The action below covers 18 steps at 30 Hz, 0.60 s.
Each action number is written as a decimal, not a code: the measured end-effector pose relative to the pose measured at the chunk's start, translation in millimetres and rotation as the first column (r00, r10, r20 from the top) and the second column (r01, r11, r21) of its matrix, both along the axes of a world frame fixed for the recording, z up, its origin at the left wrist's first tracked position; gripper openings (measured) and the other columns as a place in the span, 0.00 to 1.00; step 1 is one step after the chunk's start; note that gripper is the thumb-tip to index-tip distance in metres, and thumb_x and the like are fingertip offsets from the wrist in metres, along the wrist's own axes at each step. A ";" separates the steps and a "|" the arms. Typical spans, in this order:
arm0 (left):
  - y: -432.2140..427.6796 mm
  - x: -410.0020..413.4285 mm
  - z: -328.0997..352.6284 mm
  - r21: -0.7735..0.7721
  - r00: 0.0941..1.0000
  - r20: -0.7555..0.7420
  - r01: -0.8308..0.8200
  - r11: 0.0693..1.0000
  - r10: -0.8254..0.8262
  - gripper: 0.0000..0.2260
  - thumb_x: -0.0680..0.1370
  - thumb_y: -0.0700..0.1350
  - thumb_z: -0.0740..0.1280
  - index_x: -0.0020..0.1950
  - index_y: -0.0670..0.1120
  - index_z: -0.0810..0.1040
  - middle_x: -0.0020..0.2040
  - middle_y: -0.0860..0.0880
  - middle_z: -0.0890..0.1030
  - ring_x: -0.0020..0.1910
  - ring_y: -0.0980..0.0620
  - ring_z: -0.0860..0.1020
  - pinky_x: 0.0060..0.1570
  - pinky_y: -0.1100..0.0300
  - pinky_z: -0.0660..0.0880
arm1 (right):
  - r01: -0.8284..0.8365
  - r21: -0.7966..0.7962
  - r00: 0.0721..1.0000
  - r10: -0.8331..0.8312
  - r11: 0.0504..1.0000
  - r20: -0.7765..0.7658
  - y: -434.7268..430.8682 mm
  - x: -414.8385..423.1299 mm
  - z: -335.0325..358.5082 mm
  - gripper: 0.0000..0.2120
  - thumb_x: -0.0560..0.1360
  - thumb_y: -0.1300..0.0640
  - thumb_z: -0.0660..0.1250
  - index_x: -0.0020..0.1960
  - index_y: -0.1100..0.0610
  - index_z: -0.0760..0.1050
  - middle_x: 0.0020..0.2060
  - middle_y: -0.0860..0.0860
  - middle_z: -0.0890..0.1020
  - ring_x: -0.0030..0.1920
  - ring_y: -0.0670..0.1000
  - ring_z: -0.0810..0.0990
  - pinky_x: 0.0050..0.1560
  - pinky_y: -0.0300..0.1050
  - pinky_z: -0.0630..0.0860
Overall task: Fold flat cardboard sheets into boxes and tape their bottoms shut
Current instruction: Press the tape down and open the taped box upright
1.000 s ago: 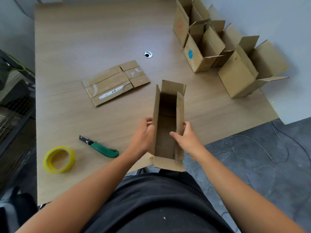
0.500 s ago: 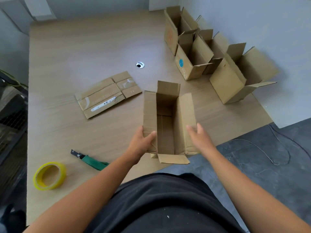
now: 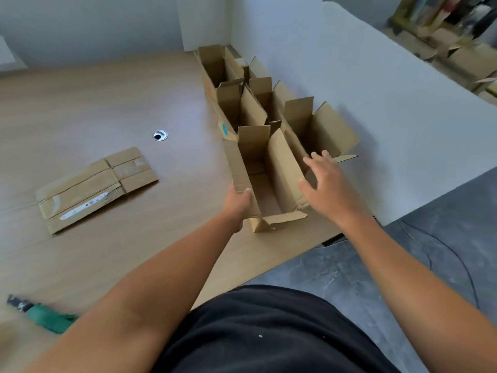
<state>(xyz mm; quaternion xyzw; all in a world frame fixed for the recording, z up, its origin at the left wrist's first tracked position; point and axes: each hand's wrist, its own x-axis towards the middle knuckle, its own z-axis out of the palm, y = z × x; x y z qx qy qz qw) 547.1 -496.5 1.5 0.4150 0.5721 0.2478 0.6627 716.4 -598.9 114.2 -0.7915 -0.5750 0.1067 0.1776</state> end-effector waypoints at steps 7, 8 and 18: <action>1.8 43.6 9.7 -0.046 1.000 -0.019 0.018 0.999 -0.019 0.17 0.83 0.58 0.58 0.64 0.46 0.68 0.59 0.45 0.76 0.55 0.45 0.78 0.53 0.45 0.80 | -0.198 -0.091 0.978 0.203 0.976 0.051 29.3 32.8 0.0 0.26 0.83 0.48 0.59 0.79 0.53 0.62 0.80 0.53 0.61 0.81 0.54 0.49 0.79 0.55 0.45; 4.9 38.2 11.9 0.006 0.995 -0.092 0.033 0.999 -0.032 0.20 0.83 0.61 0.57 0.63 0.46 0.69 0.59 0.45 0.76 0.56 0.45 0.77 0.57 0.44 0.78 | -0.235 -0.083 0.970 0.239 0.969 0.045 36.8 30.5 -0.6 0.26 0.83 0.47 0.59 0.78 0.53 0.63 0.79 0.54 0.61 0.81 0.54 0.50 0.79 0.55 0.46; 56.8 -139.5 28.2 0.359 0.556 -0.824 0.365 0.859 0.108 0.23 0.83 0.61 0.56 0.74 0.51 0.69 0.79 0.51 0.63 0.81 0.47 0.50 0.78 0.46 0.45 | -0.503 -0.149 0.863 0.504 0.851 -0.037 133.7 -106.1 -25.6 0.29 0.82 0.43 0.58 0.79 0.55 0.62 0.79 0.55 0.63 0.80 0.56 0.52 0.79 0.56 0.48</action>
